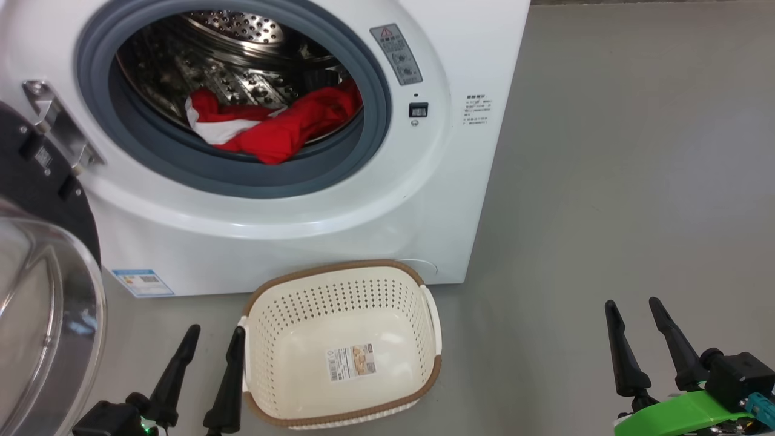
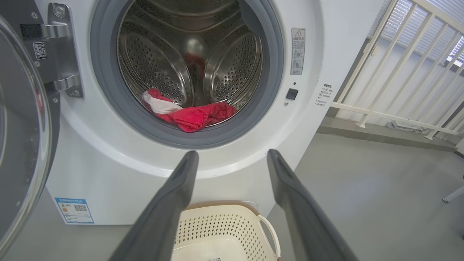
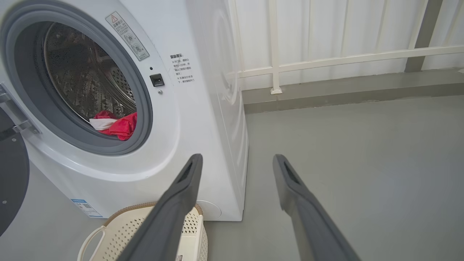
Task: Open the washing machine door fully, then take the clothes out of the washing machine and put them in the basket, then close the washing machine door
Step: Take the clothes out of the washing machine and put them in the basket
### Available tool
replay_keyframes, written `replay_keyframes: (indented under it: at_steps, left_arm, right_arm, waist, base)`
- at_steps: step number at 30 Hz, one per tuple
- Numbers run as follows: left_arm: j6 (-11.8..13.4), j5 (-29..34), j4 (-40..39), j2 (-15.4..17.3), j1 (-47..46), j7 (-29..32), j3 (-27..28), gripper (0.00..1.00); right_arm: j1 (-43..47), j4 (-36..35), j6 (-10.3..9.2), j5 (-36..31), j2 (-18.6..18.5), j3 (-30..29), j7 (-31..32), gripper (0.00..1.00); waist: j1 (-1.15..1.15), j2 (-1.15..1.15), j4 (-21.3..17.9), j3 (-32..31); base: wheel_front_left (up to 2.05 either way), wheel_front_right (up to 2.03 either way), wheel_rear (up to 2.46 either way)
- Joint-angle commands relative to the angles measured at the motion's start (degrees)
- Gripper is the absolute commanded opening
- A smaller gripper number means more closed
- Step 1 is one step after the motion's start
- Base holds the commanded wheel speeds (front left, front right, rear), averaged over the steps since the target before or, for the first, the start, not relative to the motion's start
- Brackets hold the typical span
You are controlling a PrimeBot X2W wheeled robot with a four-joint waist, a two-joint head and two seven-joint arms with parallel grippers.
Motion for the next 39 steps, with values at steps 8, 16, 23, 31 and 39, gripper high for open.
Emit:
replay_keyframes:
  at_steps: [8,16,23,31,39]
  left_arm:
    - [0.09,1.01,-2.16,0.45,-2.10,-0.29,1.71,1.00]
    - [0.09,0.83,-1.94,0.35,-2.93,-0.29,1.90,1.00]
    - [0.09,1.83,-0.24,-0.17,-3.54,-0.29,3.47,1.00]
    - [0.09,4.64,3.98,-1.62,-7.36,-0.29,4.01,1.00]
    - [0.09,7.94,10.76,-2.21,-20.02,-0.29,4.64,1.00]
  right_arm:
    - [-1.52,-1.46,0.43,-0.80,-0.49,1.60,-0.38,1.00]
    - [-2.48,-1.38,0.43,-0.90,-0.38,1.64,-0.38,1.00]
    - [-3.07,-1.42,0.43,-0.88,-0.27,1.84,-0.38,1.00]
    - [-4.96,-1.59,0.43,-0.89,-0.07,2.26,-0.38,1.00]
    - [-8.19,-1.97,0.43,-0.95,0.27,2.69,-0.38,1.00]
  waist:
    - [0.00,0.00,0.27,0.88]
    - [0.00,0.00,0.54,2.11]
    - [0.00,0.00,0.50,2.92]
    - [0.00,0.00,-0.46,5.87]
    - [0.00,0.00,-2.44,12.14]
  base:
    - [0.59,-0.59,0.00]
    - [0.00,0.00,0.00]
    - [0.00,0.00,0.00]
    - [0.00,0.00,0.00]
    - [0.00,0.00,0.00]
